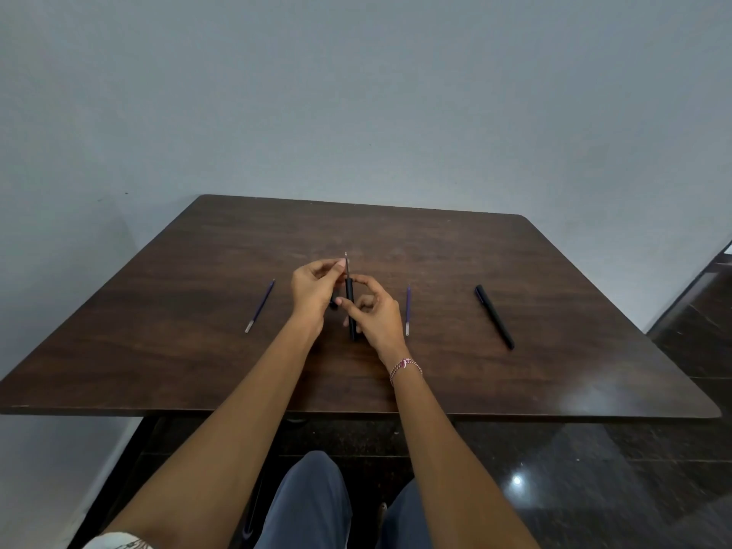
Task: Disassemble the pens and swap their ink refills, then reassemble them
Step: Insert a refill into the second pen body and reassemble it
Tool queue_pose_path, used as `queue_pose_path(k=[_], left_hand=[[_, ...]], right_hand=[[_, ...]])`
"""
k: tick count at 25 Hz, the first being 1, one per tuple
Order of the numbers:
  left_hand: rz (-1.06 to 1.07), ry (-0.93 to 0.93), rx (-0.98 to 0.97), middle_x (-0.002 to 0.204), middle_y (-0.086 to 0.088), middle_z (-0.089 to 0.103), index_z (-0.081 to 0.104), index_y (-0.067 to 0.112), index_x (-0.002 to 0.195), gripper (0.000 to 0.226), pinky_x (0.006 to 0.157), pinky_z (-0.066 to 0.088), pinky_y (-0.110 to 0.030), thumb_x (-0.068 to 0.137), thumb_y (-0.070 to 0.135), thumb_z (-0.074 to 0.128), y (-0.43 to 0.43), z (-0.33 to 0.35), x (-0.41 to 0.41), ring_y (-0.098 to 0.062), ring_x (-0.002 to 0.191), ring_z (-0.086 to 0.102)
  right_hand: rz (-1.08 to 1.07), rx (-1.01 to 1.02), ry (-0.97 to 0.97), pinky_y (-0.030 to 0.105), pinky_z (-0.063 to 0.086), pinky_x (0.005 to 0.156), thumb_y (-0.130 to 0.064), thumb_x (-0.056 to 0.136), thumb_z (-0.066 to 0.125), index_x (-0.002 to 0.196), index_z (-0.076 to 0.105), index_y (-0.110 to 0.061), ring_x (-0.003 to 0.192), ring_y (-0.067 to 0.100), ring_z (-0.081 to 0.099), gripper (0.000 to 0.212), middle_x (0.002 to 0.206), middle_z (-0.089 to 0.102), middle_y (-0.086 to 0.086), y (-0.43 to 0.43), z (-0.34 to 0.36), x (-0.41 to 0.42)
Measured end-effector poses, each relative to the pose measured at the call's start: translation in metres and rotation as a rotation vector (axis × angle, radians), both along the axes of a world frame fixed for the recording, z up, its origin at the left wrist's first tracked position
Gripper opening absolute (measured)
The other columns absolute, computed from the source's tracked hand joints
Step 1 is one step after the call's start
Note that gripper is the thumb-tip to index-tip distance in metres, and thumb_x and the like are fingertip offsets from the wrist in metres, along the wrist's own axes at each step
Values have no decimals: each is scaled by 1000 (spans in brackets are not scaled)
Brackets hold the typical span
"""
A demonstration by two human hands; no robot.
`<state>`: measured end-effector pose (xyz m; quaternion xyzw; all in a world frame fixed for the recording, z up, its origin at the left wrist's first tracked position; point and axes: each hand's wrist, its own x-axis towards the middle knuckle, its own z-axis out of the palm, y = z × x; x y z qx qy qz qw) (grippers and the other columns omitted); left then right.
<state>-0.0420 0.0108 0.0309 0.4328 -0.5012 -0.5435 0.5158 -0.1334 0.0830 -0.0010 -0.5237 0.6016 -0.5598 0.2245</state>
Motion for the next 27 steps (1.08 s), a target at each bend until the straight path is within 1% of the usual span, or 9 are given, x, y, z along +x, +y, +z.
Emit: queue_pose_path(k=[3,6,8,11,14,17,19,23,27], left_hand=[[-26,47,-14,80,3,73,72,19,82,2,62,52,-14,83,21,72,2,-1,2,-4,75,68],[-56,65,-20,82,2,72,71,20,80,5,59,52,-15,79,20,75,4,-5,2,-8,77,68],[-52,38,-41,78,4,70,69,21,77,8,55,51,-14,79,17,75,4,-4,1,-5,72,65],[-27,20,-58,75,4,69,69,20,78,8,58,50,-16,80,15,75,0,7,-3,-5,68,64],[5,24,-72,77,3,70,69,19,79,9,61,52,-15,79,13,75,-8,23,-5,-7,70,67],[47,33,-104,81,1,71,71,13,85,9,65,55,-16,78,10,75,-15,35,-9,-9,74,68],[96,41,-118,83,-1,71,71,10,90,12,68,56,-19,78,11,75,-18,41,-11,-11,77,68],[164,16,-164,80,0,71,72,7,93,16,70,56,-20,78,12,76,-30,51,-8,-10,73,68],[217,2,-124,86,-5,71,71,3,96,19,70,57,-21,78,8,75,-55,64,12,-11,73,67]], right_hand=[[-8,8,-13,19,50,58,-29,82,72,116,54,-37,52,7,62,39,61,69,1,-3,-2,0],[-4,6,-7,17,48,55,-29,82,72,118,55,-32,48,5,59,40,60,69,0,-3,-4,-1],[-1,4,4,15,46,54,-29,82,72,117,54,-32,46,3,58,39,59,69,0,-3,-4,-1],[4,13,0,17,48,56,-32,82,72,117,54,-35,49,5,60,39,59,69,-2,-4,-4,-2],[18,18,-13,14,47,54,-33,81,73,112,53,-40,49,2,60,38,59,69,-3,-5,-5,-1],[16,17,-23,12,47,53,-34,80,74,108,52,-44,51,2,62,37,58,68,-2,-5,-5,-1],[18,30,-7,11,47,54,-35,79,74,109,52,-44,54,4,65,38,59,66,-1,-6,-5,-1],[15,29,5,9,48,56,-33,80,75,110,54,-40,53,4,65,38,60,66,3,-5,-4,-1],[18,21,21,8,48,61,-28,80,75,113,57,-35,53,6,65,38,58,63,3,-4,-3,-2]])
